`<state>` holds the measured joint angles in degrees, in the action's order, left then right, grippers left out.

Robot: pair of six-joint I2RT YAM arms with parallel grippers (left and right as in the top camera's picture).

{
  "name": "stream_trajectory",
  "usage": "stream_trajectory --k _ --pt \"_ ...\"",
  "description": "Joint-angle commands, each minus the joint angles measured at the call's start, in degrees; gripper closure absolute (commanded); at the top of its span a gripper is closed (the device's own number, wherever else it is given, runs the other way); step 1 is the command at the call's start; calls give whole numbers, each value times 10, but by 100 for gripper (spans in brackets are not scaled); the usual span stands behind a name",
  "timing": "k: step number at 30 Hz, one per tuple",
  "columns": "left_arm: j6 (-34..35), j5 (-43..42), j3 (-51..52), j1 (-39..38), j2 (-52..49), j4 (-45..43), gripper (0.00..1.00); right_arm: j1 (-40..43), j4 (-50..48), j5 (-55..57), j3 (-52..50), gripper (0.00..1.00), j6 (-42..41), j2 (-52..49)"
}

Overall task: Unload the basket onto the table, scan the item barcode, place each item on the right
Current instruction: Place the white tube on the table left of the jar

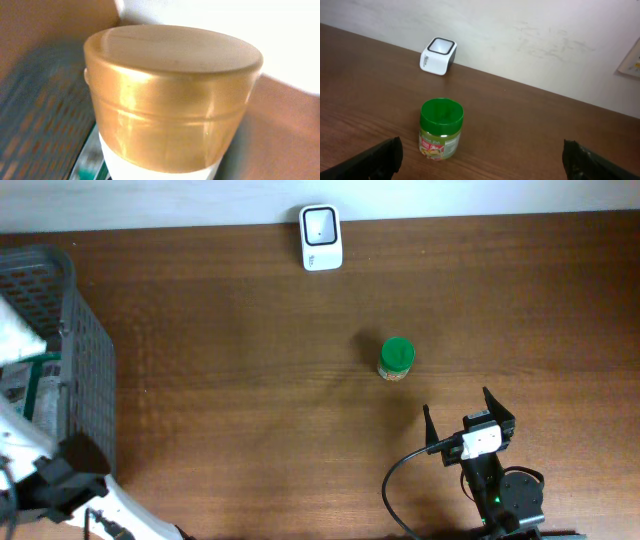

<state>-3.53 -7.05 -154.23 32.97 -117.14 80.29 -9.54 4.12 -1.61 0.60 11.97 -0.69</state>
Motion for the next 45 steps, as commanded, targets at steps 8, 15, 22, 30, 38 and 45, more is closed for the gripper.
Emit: stream_trajectory --k 8,15,22,30,38,45 --pt "32 -6 -27 -356 30 16 100 -3 2 -6 -3 2 -6 4" --pt "167 -7 239 -511 -33 -63 100 -3 2 -6 -3 2 -6 4" --pt "271 -6 372 -595 -115 -178 100 -3 2 -6 -3 2 -6 4" --pt "314 -7 372 -654 -185 -240 79 -3 2 -6 -3 2 -6 4" --pt "289 -11 333 -642 -177 -236 18 -3 2 -6 -3 1 -6 4" --pt "184 -4 158 -558 -100 -144 18 -3 2 -6 -3 2 -6 4"
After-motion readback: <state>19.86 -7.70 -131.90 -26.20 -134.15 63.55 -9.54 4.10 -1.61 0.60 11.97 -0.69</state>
